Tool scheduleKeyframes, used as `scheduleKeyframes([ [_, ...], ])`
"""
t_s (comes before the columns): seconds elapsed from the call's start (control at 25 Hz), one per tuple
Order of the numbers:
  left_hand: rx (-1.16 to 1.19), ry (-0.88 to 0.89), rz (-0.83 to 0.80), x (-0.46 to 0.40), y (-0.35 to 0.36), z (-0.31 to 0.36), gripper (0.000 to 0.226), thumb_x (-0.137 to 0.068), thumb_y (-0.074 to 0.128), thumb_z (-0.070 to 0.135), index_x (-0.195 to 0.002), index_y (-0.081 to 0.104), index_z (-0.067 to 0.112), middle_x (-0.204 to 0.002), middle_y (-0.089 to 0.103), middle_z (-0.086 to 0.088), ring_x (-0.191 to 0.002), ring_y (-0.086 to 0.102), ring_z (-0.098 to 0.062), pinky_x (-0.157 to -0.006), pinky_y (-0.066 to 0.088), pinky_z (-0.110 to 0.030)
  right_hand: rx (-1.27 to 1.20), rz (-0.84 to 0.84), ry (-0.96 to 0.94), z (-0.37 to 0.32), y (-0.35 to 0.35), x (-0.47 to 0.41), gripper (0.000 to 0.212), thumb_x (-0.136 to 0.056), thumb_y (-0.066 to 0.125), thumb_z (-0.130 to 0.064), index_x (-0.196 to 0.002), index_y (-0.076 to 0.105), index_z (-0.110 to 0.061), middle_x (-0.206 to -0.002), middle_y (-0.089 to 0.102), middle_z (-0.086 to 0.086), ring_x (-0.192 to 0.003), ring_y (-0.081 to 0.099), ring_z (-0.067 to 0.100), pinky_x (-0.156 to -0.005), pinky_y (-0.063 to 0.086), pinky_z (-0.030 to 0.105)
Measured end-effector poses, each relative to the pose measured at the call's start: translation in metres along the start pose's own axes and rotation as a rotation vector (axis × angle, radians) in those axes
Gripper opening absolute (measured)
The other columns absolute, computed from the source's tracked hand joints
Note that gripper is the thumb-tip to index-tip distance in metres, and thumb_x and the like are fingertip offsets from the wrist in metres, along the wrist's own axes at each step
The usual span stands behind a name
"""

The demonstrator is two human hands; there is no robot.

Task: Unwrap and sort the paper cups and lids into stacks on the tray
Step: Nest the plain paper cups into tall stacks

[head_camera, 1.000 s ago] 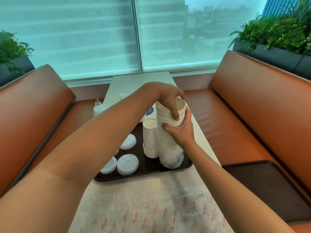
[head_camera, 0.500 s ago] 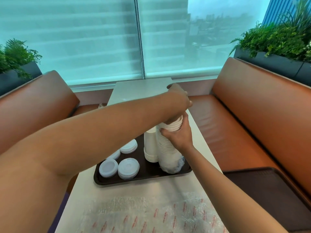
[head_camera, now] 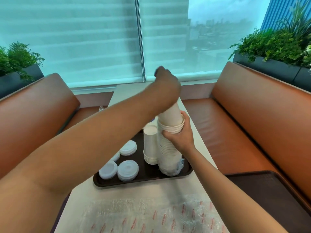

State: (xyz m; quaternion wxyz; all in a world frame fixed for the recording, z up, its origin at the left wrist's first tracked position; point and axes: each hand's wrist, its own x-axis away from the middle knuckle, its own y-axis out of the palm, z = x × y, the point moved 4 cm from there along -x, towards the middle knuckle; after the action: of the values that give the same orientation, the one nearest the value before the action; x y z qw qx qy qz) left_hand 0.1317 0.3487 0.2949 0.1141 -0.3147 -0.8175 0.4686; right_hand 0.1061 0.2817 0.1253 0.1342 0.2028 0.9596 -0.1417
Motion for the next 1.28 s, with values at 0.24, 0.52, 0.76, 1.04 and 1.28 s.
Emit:
scheduleKeyframes([
  [0.24,0.457,-0.295,0.174,0.037,0.012,-0.079,0.084,-0.06,0.083,0.038,-0.131,0.044,0.016,-0.125,0.049,-0.01,-0.114,0.047,-0.031,-0.089,0.039,-0.037,-0.019,-0.011,0.027,0.001,-0.007,-0.001,0.106,-0.04,0.08,-0.046,-0.134,0.034,-0.028,-0.127,0.05,-0.005,-0.114,0.051,0.011,-0.093,0.041,0.023],
  [0.52,1.568,-0.788,0.28,0.039,0.173,-0.02,0.08,-0.071,0.08,0.033,-0.132,0.036,0.006,-0.13,0.052,-0.011,-0.116,0.053,-0.028,-0.081,0.039,-0.026,-0.017,-0.021,0.017,0.003,-0.007,0.001,0.094,-0.039,0.073,-0.051,-0.123,0.032,-0.039,-0.125,0.053,-0.004,-0.11,0.053,0.011,-0.091,0.043,0.023],
  [0.76,1.569,-0.709,-0.088,0.043,0.265,0.041,0.091,-0.065,0.086,0.027,-0.135,0.031,0.008,-0.129,0.052,-0.012,-0.115,0.052,-0.029,-0.09,0.044,-0.036,-0.022,-0.035,-0.016,0.009,-0.005,-0.003,0.091,-0.043,0.075,-0.048,-0.122,0.031,-0.042,-0.125,0.054,-0.003,-0.11,0.054,0.011,-0.082,0.039,0.004],
  [1.04,1.491,-0.683,-0.379,0.04,0.279,0.045,0.121,-0.062,0.082,0.019,-0.149,-0.001,0.008,-0.151,0.026,-0.014,-0.137,0.03,-0.03,-0.11,0.032,-0.044,-0.021,-0.036,-0.021,0.011,-0.003,-0.004,0.109,-0.042,0.074,-0.05,-0.139,0.029,-0.03,-0.135,0.047,-0.005,-0.12,0.048,0.009,-0.096,0.038,0.017],
  [1.28,1.471,-0.675,0.401,0.043,0.152,-0.006,0.057,-0.083,0.064,0.017,-0.135,0.044,0.014,-0.14,0.042,-0.005,-0.128,0.04,-0.018,-0.095,0.028,-0.013,-0.054,-0.019,-0.038,0.01,0.0,0.001,0.096,-0.046,0.076,-0.05,-0.132,0.035,-0.035,-0.129,0.048,-0.01,-0.115,0.048,0.003,-0.091,0.037,0.009],
])
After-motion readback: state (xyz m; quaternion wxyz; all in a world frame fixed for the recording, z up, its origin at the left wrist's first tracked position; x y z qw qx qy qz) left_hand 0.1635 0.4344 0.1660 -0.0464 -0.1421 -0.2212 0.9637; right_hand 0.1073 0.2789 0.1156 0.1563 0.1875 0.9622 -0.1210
